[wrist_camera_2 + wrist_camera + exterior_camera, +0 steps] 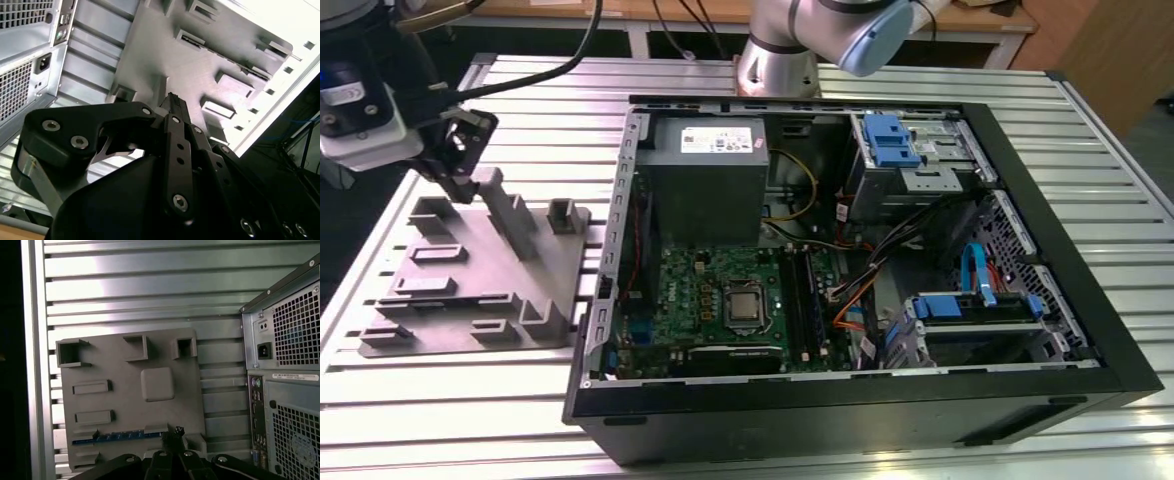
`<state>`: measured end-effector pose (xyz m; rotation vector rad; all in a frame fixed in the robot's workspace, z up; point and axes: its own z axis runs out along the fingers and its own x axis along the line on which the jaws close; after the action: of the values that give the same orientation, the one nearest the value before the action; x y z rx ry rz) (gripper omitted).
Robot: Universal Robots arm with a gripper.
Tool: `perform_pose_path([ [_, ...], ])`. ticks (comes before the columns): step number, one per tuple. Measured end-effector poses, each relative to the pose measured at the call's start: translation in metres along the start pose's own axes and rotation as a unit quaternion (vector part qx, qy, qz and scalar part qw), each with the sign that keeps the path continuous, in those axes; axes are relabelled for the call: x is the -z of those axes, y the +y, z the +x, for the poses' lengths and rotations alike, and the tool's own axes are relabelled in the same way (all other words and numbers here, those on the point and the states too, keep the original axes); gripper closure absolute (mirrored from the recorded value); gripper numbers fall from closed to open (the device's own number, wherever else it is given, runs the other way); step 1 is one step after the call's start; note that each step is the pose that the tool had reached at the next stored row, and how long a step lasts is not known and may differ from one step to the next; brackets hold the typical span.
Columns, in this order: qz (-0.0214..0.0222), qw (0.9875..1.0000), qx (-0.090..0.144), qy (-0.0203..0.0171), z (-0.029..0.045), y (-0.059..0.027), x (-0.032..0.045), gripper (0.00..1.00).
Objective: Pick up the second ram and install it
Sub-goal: 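Reach for the second ram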
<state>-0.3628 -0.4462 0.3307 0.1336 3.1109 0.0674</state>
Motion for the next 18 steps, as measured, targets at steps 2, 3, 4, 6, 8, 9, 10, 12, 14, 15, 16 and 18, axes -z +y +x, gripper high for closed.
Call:
perform_pose_path([
  [2,0.0,1.0,0.0,0.0,0.0049,-0.0014,-0.0024,0.9],
  [3,0.0,1.0,0.0,-0.0001,0.0074,-0.0019,-0.0037,0.9],
  [4,0.0,1.0,0.0,0.0,0.0099,-0.0026,-0.0048,0.9],
  [6,0.0001,1.0,0.0,0.0,0.0146,-0.0038,-0.0072,0.9],
  [8,0.0,1.0,-0.001,0.0,0.0191,-0.005,-0.0095,0.9],
  [9,0.0,1.0,-0.001,-0.0001,0.0213,-0.0056,-0.0107,0.9],
  [10,0.0,1.0,-0.001,-0.0001,0.0236,-0.0061,-0.0118,0.9],
  [12,0.0,1.0,-0.001,-0.0001,0.0278,-0.007,-0.0139,0.9],
  [14,0.0,1.0,-0.001,-0.0001,0.032,-0.0079,-0.016,0.9],
  [15,0.0,1.0,-0.001,-0.0001,0.0341,-0.0083,-0.0173,0.9],
  [16,0.0,1.0,-0.001,-0.0001,0.0358,-0.0086,-0.0184,0.9],
  [18,0.0,1.0,-0.001,-0.0001,0.039,-0.0092,-0.0206,0.9],
])
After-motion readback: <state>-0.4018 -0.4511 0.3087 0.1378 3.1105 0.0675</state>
